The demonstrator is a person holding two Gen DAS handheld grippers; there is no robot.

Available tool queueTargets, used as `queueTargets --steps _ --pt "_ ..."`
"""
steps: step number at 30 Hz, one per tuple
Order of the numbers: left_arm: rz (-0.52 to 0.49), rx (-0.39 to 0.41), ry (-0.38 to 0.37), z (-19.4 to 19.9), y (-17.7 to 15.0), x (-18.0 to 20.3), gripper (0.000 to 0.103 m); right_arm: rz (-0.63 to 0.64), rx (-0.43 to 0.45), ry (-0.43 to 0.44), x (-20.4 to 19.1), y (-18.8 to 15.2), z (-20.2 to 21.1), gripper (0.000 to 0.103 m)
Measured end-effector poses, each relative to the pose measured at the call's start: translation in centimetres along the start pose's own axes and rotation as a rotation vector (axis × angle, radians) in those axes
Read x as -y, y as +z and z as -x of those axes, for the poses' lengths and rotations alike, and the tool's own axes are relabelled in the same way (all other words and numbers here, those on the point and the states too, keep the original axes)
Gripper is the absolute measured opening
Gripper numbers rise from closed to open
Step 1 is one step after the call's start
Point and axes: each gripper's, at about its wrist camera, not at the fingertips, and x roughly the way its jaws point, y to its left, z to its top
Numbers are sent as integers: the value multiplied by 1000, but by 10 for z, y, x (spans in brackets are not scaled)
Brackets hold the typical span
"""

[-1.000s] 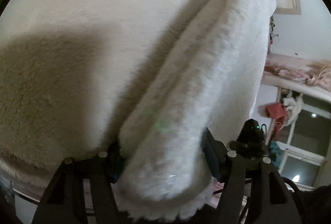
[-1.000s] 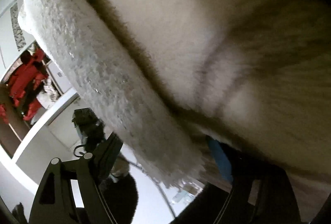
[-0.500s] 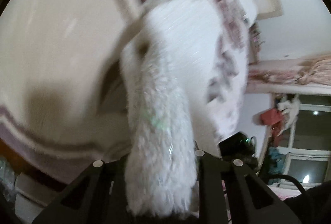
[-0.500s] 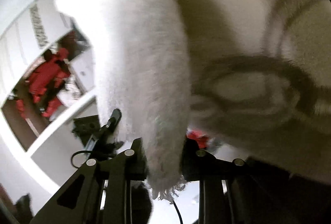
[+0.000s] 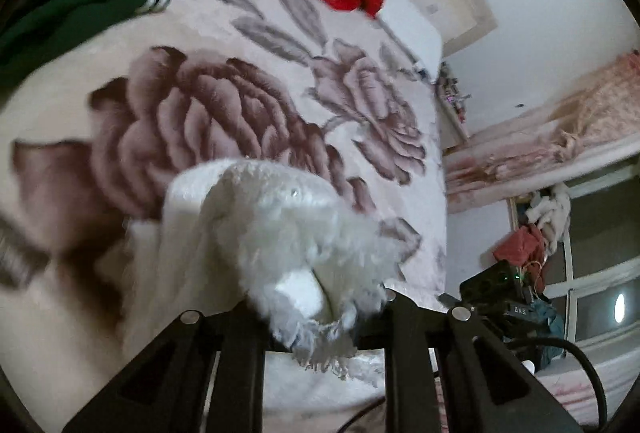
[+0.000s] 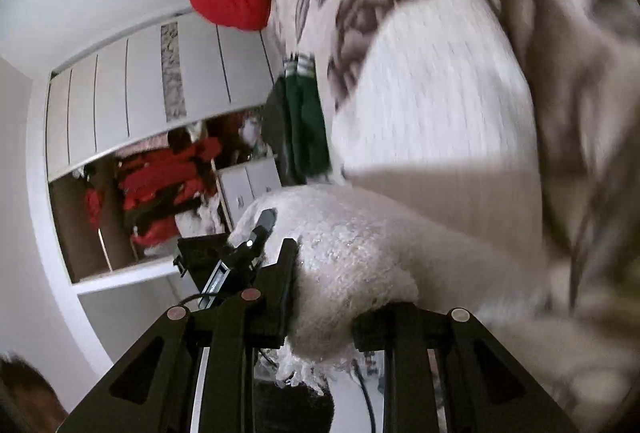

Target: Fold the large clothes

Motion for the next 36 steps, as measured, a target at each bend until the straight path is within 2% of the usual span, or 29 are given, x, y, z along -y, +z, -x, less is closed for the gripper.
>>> queueTargets --steps 4,7,9,12,15,17,18,19,20,21,23,25,29,30,32,34,36 --pt "24 -53 59 -47 35 -25 15 -15 15 -74 12 77 -27 22" --pt "60 -90 70 -75 49 -43 16 -46 22 -107 27 108 -46 22" --pt "123 -123 44 -92 56 -63 17 -90 19 -102 62 116 -51 22" --pt "241 -159 -2 -90 61 -77 19 -216 -20 -59 99 133 -56 22" --pt "255 -161 -10 -72 62 -65 22 -226 -42 -22 92 138 -54 24" --pt "261 -154 -8 -64 60 -57 26 -188 -49 -3 80 135 -51 32" --pt "261 -142 -32 -60 60 -52 41 -182 -46 12 75 133 -49 45" --pt "259 -126 -53 -59 61 -49 67 -170 -26 45 70 131 -46 64" --pt "256 -108 -64 -56 62 -46 80 -154 -5 71 64 131 -42 73" --pt "255 -90 -65 -56 63 -44 87 -134 20 91 58 132 -37 86" --pt "241 -69 0 -54 67 -40 87 -84 40 60 46 133 -30 87" --pt "183 -19 73 -44 66 -32 87 -4 40 -38 33 131 -25 87" --pt "29 152 352 -7 41 -16 87 219 -16 -318 16 119 -24 91" --pt "9 198 445 5 27 -16 87 252 -35 -378 21 118 -28 92" --pt "12 251 551 19 0 -23 87 296 -92 -483 39 119 -39 92" --pt "46 285 632 31 -30 -38 87 292 -150 -497 64 127 -53 92" --pt "103 292 695 38 -64 -56 87 275 -191 -458 85 136 -68 95"
